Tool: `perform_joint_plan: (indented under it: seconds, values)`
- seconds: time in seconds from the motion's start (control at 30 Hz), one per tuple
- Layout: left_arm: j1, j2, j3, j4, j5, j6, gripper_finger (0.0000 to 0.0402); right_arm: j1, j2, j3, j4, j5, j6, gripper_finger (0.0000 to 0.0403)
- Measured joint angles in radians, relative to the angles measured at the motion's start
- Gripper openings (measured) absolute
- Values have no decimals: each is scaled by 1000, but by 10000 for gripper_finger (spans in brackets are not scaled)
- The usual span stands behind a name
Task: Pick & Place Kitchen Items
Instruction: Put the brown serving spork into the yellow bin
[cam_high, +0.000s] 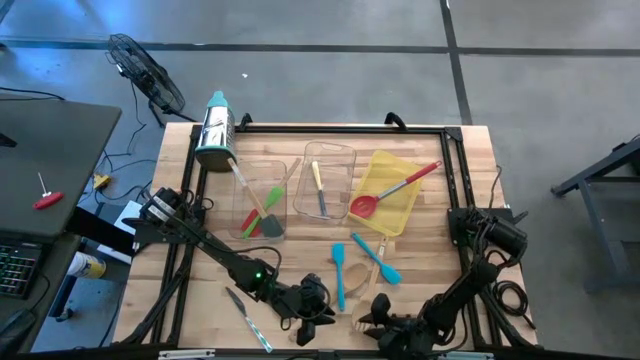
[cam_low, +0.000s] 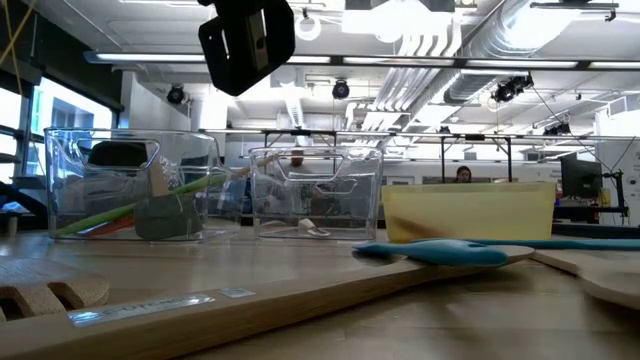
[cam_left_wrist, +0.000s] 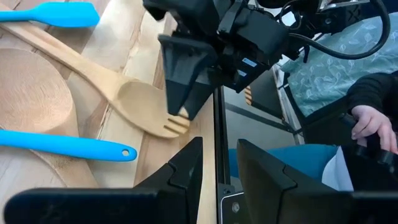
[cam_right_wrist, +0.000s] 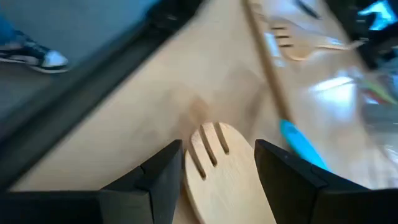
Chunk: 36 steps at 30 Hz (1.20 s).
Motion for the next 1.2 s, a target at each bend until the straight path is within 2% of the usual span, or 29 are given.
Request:
perform_joint_plan:
  seconds: [0.17, 0.33, 0.47, 0.63, 1.2]
  values:
    - [0, 0, 0, 0, 0, 0, 96, -6, -2, 0, -39, 64, 19, 193]
    - [0, 0, 0, 0, 0, 0, 96, -9, -2, 0, -41, 64, 20, 193]
    - [0, -1, 0, 0, 0, 0, 96, -12, -2, 0, -42, 46, 20, 193]
    - [0, -1, 0, 0, 0, 0, 96, -17, -3, 0, -43, -61, 15, 193]
    - [-1, -1, 0, 49, -3, 34, 96, -64, -4, 0, -58, -70, 33, 193]
